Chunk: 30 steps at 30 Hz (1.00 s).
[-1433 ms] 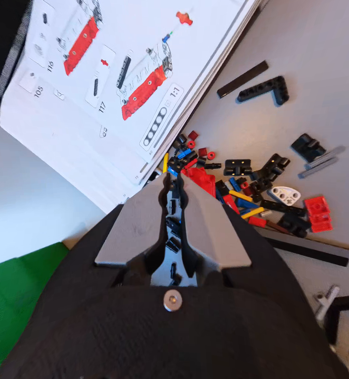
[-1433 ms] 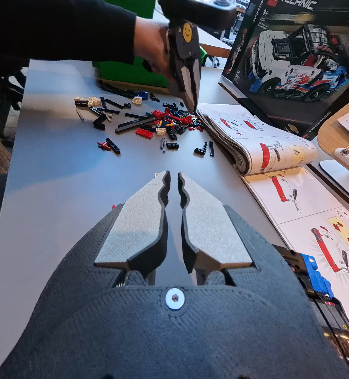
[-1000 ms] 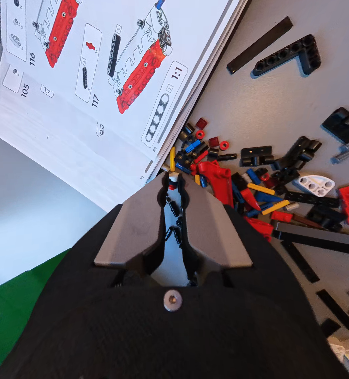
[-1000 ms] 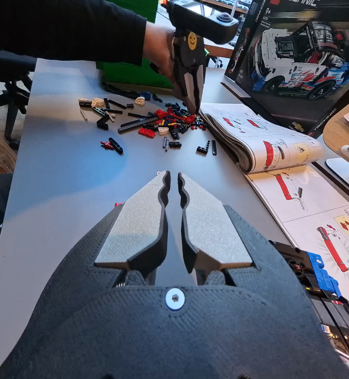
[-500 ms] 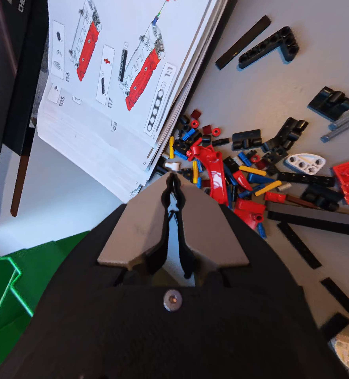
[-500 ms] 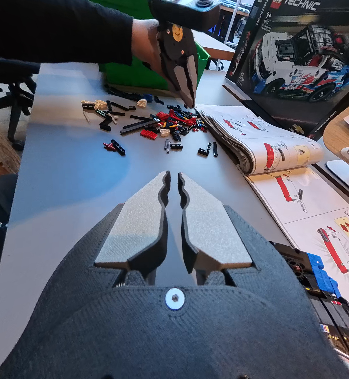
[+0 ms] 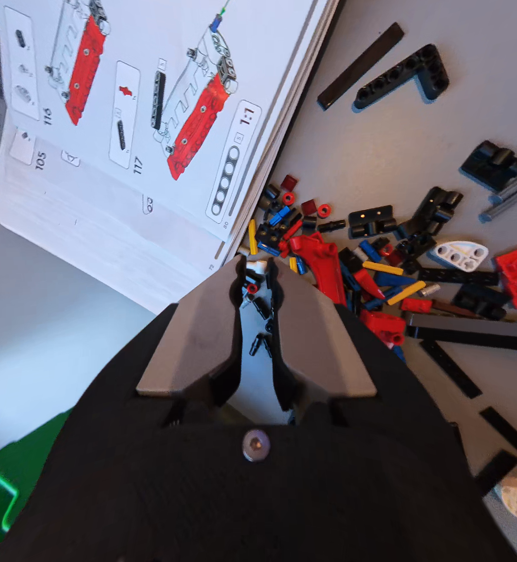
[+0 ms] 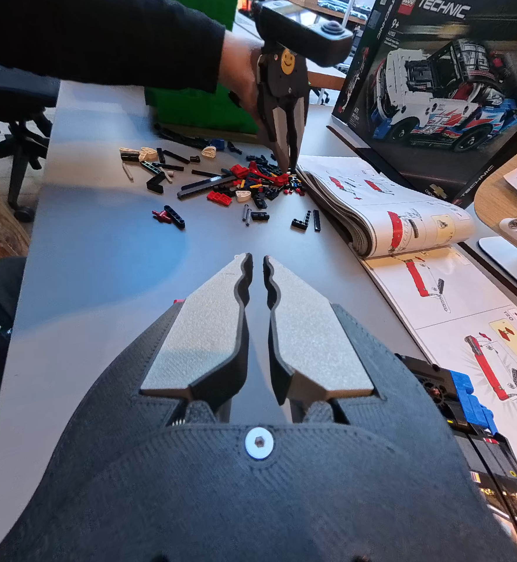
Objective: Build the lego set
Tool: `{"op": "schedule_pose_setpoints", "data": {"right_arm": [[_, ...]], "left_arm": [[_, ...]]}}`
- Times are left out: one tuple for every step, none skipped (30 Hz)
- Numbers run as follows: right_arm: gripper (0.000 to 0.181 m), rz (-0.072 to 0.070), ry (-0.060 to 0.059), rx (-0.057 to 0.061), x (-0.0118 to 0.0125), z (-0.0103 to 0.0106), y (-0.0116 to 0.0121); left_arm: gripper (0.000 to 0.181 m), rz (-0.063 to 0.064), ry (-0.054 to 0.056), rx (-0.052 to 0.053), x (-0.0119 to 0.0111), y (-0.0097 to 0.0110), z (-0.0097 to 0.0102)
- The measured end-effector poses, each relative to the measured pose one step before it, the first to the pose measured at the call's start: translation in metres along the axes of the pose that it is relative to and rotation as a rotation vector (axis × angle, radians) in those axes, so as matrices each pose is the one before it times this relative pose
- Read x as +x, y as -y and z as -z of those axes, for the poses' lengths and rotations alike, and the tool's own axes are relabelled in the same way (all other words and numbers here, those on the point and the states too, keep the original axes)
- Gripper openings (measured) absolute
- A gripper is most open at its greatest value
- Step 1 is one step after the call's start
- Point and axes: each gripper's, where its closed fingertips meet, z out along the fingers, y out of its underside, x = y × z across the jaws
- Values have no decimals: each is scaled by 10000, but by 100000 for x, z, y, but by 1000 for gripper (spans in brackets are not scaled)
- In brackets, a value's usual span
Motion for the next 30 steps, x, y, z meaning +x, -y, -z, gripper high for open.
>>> {"op": "schedule_pose_setpoints", "data": {"right_arm": [[5, -1, -9, -10, 44, 16, -45], [5, -1, -13, 4, 53, 21, -9], [5, -10, -11, 8, 53, 32, 1], [5, -20, -9, 7, 70, 34, -17], [5, -26, -6, 10, 71, 33, -14], [5, -29, 1, 14, 48, 26, -17], [5, -30, 9, 14, 27, 25, -14], [5, -28, 14, 13, 6, 4, -4], [5, -19, 15, 6, 1, -5, -20], [5, -5, 9, -12, 3, -17, -43], [5, 10, 0, -21, -4, -27, -57], [5, 15, 0, -19, -10, -18, -44], [5, 13, 1, -10, -22, 0, -16], [5, 12, 0, 0, -12, 10, 12], [5, 10, 0, 3, -13, 20, 22], [5, 6, -5, 1, -10, 31, 16], [5, 1, -4, 3, -10, 37, 4], [5, -3, 4, 1, -28, 21, 20], [5, 4, 1, -1, -20, 32, 14], [5, 17, -6, 0, -18, 20, 22], [5, 21, -2, -3, -39, 22, 32], [5, 19, 1, -3, -33, 2, 26], [5, 14, 4, -2, -38, -9, 30], [5, 3, 16, -9, -53, -15, 12], [5, 0, 23, -14, -63, -33, 1], [5, 9, 18, -13, -63, -29, -7], [5, 19, 10, -14, -61, -28, 4], [5, 29, 5, -16, -58, -28, 5], [5, 32, -3, -13, -39, 2, 8], [5, 30, -9, -6, -20, 15, 32]], "left_arm": [[12, -102, -196, -66, 135, -40, -116], [12, -78, -130, -80, 38, -88, -110], [11, -56, -90, -105, -10, -136, -140], [10, -55, -81, -111, 11, -158, -167], [10, -47, -8, -116, -56, -186, -150], [8, 17, -25, 100, -28, 160, -14], [8, 31, -45, -23, 9, -36, -38], [7, 14, -53, 15, 65, -21, -11], [3, -9, -73, 9, 125, -61, -10], [0, -11, -12, -24, 65, -130, -29], [0, -20, 48, 40, -11, -14, 26], [0, -20, 31, -1, 20, -85, 40], [0, -22, 62, -10, -17, -107, 40], [0, -35, 70, 11, -29, -83, 93], [0, -19, 40, 73, 13, -3, 168], [0, 12, 6, 117, 39, 75, 243], [0, 41, 23, 161, -4, 148, 290], [0, 72, -1, 145, -13, 118, 318], [0, 85, 22, 155, -64, 147, 347], [0, 84, -12, 212, -13, 219, 371], [0, 103, -58, 217, 43, 233, 368], [0, 112, -50, 214, 43, 228, 323], [0, 126, -14, 181, 0, 177, 253], [0, 176, 36, 78, -106, 36, 112], [0, 207, 141, -48, -268, -147, -60], [0, 212, 229, -170, -380, -318, -210], [0, 279, 199, -307, -319, -475, -348], [3, 272, 116, -319, -142, -455, -408], [17, 152, -34, -239, 164, -328, -379], [16, 63, 7, -117, 211, -140, -280]]}}
